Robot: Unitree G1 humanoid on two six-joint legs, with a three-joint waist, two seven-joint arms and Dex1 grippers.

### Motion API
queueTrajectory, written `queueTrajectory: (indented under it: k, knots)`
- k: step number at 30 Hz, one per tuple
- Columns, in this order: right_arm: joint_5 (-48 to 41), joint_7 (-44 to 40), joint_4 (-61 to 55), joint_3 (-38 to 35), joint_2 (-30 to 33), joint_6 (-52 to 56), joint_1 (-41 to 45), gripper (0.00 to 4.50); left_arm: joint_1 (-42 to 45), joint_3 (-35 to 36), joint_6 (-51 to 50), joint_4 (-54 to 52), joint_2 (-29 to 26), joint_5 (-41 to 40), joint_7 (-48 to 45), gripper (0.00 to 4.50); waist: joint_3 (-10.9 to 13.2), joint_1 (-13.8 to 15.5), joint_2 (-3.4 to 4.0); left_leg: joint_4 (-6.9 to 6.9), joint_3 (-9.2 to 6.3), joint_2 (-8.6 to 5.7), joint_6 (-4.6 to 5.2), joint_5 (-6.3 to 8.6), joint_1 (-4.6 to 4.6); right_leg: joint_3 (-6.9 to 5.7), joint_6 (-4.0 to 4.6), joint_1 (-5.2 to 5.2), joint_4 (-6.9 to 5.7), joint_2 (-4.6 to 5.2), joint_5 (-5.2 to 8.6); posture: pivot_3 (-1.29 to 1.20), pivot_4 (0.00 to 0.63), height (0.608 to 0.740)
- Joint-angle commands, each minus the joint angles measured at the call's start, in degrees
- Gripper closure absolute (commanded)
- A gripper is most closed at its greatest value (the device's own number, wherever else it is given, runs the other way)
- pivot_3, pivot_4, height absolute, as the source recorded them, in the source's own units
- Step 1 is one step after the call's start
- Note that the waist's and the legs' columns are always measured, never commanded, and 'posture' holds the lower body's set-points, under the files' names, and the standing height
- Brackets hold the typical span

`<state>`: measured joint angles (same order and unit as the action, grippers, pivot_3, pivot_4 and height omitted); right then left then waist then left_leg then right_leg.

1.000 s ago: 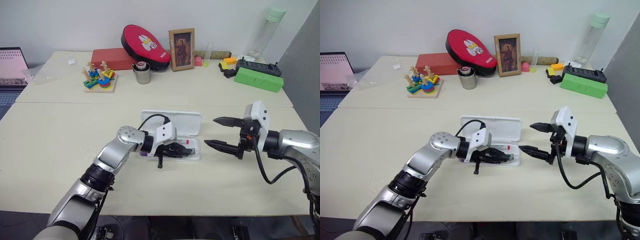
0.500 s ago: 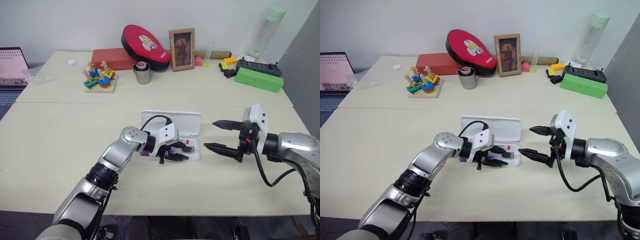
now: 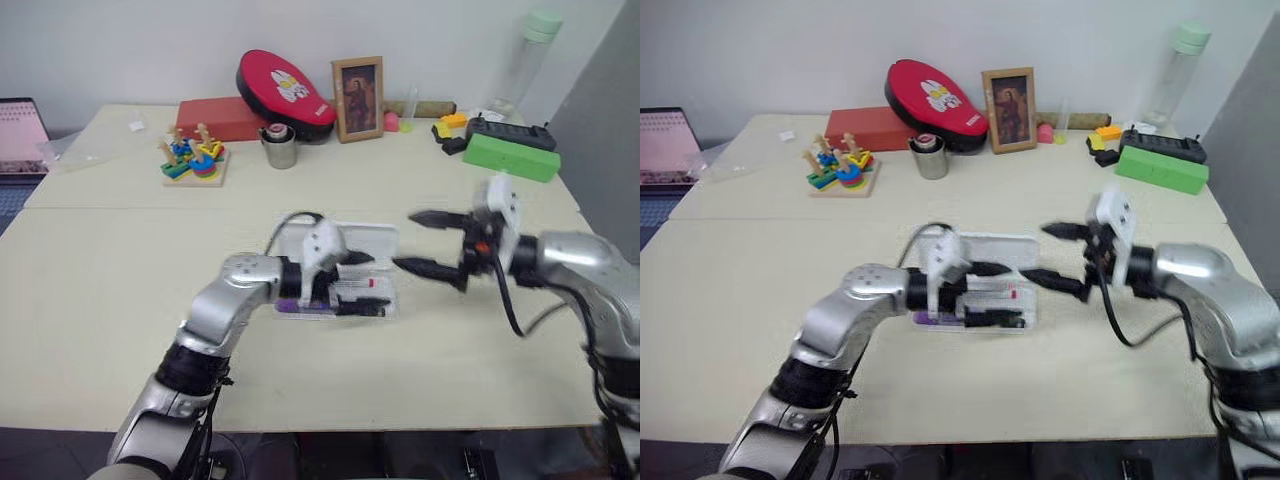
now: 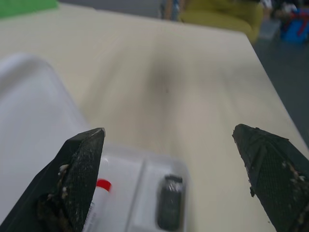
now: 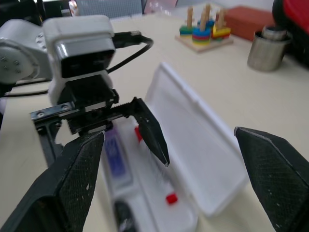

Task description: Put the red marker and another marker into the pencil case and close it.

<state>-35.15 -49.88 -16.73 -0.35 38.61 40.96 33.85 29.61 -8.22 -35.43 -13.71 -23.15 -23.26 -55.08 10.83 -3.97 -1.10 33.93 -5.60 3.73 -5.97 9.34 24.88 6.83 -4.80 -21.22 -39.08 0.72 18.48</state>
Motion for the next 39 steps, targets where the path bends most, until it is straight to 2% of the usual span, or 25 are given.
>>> queueTrajectory:
  k: [1,7,9,10,11,12,13,19,24,29,36,39]
  knots:
    - [4.32,2.29,9.04,2.12,-3.39,-2.46,8.44,0.38,-3.03,10.05,-4.47,-9.02,-0.14,-6.01,7.61,0.0,0.0,0.09,0.0,0.0,-0.04,0.0,0.0,0.0,-0.01,-0.03,0.0,0.04,0.01,0.0,0.0,0.0,0.15,0.74]
    - [15.96,4.82,30.57,10.51,-12.15,-7.7,22.05,1.77,-11.07,26.38,-11.64,-20.0,-4.06,-15.29,16.46,0.0,0.0,-0.22,0.0,-0.04,-0.03,0.0,0.0,0.0,-0.01,-0.04,0.02,-0.01,0.01,0.02,-0.01,0.0,0.15,0.74]
    - [18.85,4.7,35.41,12.32,-13.97,-9.23,24.25,2.26,-12.8,28.05,-12.23,-21.33,-5.34,-16.52,17.82,0.0,0.0,-0.28,0.0,-0.06,-0.03,0.0,0.0,0.0,-0.01,-0.04,0.02,-0.01,0.0,0.02,-0.01,0.0,0.15,0.74]
    - [20.53,4.46,37.36,13.55,-14.62,-10.06,25.05,2.37,-13.79,28.47,-12.41,-21.76,-6.07,-16.75,18.18,0.0,0.0,0.01,0.0,-0.06,-0.04,0.0,0.0,0.0,-0.01,-0.06,0.03,-0.01,0.01,0.02,-0.01,0.0,0.15,0.74]
    - [22.05,4.2,39.0,14.62,-15.26,-10.88,25.68,2.73,-14.88,28.7,-12.45,-22.16,-7.0,-16.8,18.42,0.0,0.0,0.22,0.0,-0.06,-0.05,-0.02,-0.01,0.0,0.0,-0.09,0.03,0.02,0.03,0.06,-0.01,0.0,0.15,0.74]
    - [23.05,3.57,39.98,15.59,-15.85,-11.47,26.1,2.81,-16.16,29.09,-12.4,-22.61,-7.97,-16.91,18.32,0.0,0.0,0.54,0.0,-0.07,-0.03,-0.04,-0.01,0.0,0.0,-0.08,0.02,0.02,0.04,0.08,-0.01,0.0,0.15,0.74]
    - [23.51,2.56,40.15,16.2,-16.21,-11.75,26.26,3.21,-17.08,29.48,-12.38,-22.95,-8.7,-17.35,18.31,0.0,0.0,0.64,0.0,-0.06,-0.03,-0.06,-0.01,0.0,0.0,-0.09,0.02,0.01,0.05,0.09,-0.01,0.0,0.15,0.74]
    - [24.25,-5.34,33.5,19.38,-15.03,-10.45,23.76,4.45,-20.76,32.28,-12.45,-23.92,-13.13,-21.47,16.9,0.0,0.01,0.75,0.01,-0.08,-0.04,-0.04,-0.01,0.01,0.0,-0.12,0.03,-0.02,0.02,0.09,-0.01,0.0,0.15,0.74]
    - [23.76,-10.46,22.16,21.84,-12.45,-8.17,18.09,4.45,-22.55,33.89,-12.39,-23.49,-16.42,-24.6,15.46,0.0,0.01,0.74,0.02,-0.1,-0.05,-0.03,-0.02,0.01,0.0,-0.14,0.03,-0.01,0.03,0.08,-0.01,0.0,0.15,0.74]
    - [25.6,-11.21,13.85,25.86,-11.23,-5.65,12.03,4.45,-24.86,33.25,-11.77,-23.0,-19.94,-25.45,13.22,0.0,0.01,0.62,0.02,-0.1,-0.05,-0.01,-0.02,0.01,-0.04,-0.12,0.03,0.0,0.02,0.07,-0.01,0.0,0.15,0.74]
    - [32.59,-7.33,13.71,31.94,-11.44,-7.12,5.84,4.45,-24.87,30.65,-11.61,-22.42,-21.44,-25.38,12.53,0.0,-0.01,0.58,-0.01,-0.08,0.04,-0.01,-0.03,0.0,-0.05,-0.04,0.03,-0.03,0.03,0.06,0.0,0.0,0.15,0.74]
    - [31.8,-7.37,13.22,30.48,-11.7,-6.44,4.95,4.45,-24.39,29.71,-11.42,-21.97,-21.53,-24.89,12.89,0.0,-0.02,0.56,-0.03,-0.08,0.03,0.02,-0.03,0.0,-0.09,-0.04,0.03,-0.02,0.03,0.04,0.0,0.0,0.15,0.74]
